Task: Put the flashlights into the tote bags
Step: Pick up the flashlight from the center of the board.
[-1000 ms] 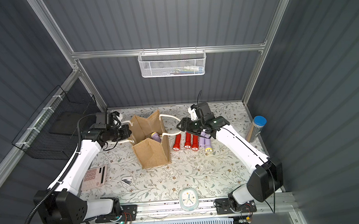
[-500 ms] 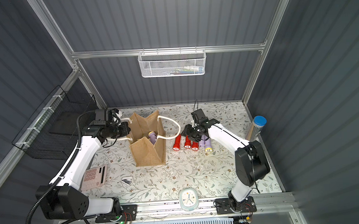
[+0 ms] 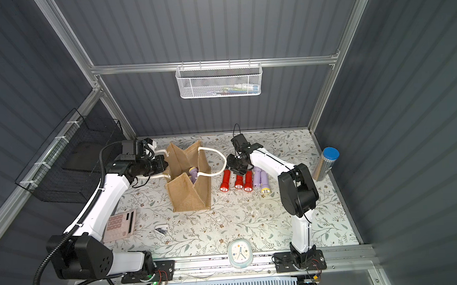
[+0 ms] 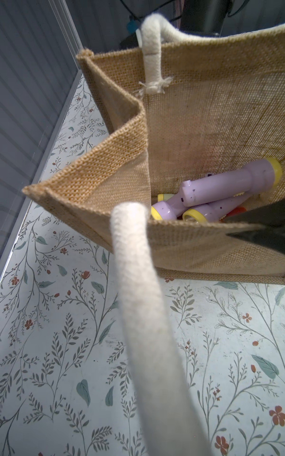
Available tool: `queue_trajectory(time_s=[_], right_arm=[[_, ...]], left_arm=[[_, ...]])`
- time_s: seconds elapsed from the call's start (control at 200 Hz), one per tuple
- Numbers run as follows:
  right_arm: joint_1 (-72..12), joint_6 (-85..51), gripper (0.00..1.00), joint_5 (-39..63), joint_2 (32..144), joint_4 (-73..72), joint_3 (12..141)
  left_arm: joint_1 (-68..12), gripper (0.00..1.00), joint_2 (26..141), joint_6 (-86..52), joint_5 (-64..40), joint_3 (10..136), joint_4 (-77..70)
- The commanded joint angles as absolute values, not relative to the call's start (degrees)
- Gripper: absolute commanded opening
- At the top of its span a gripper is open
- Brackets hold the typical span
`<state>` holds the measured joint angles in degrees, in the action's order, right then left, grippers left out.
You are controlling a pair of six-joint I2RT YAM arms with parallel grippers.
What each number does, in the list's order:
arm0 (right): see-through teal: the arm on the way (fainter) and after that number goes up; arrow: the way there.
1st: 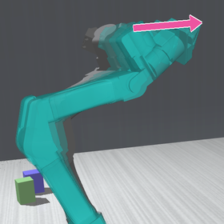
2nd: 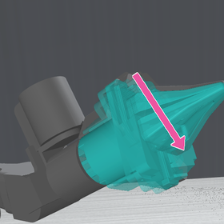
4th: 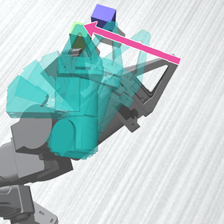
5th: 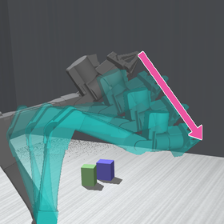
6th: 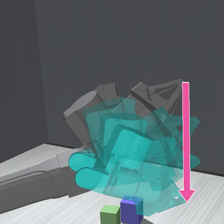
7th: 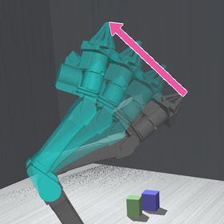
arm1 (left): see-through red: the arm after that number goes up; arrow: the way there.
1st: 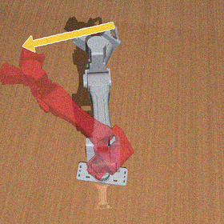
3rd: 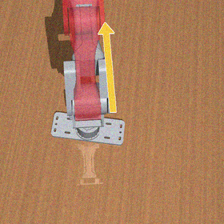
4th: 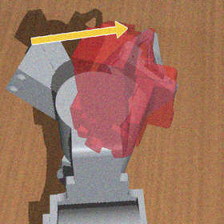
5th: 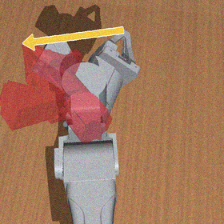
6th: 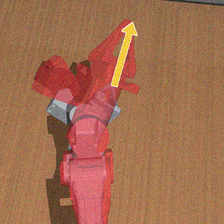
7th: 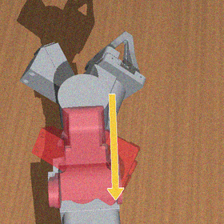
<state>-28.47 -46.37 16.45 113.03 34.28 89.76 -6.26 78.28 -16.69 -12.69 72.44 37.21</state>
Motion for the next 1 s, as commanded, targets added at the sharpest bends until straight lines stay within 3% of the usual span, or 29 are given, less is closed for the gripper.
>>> queue_trajectory(time_s=[0.0, 0.37, 0.996], right_arm=[[-29.13, -46.63, 0.58, 13.31, 115.17, 38.84, 91.27], [-31.9, -45.36, 0.58, 10.27, 123.38, 45.24, 100.72], [-32.01, -42.5, 0.56, 6.63, 130.23, 47.14, 104.77]], left_arm=[[-5.75, 0.0, 76.71, -16.53, -14.57, 71.81, 35.68], [-5.72, 0.0, 76.14, -15.93, -15.85, 70.67, 34.98], [-5.71, 0.0, 75.7, -16.22, -16.14, 70.05, 34.89]])
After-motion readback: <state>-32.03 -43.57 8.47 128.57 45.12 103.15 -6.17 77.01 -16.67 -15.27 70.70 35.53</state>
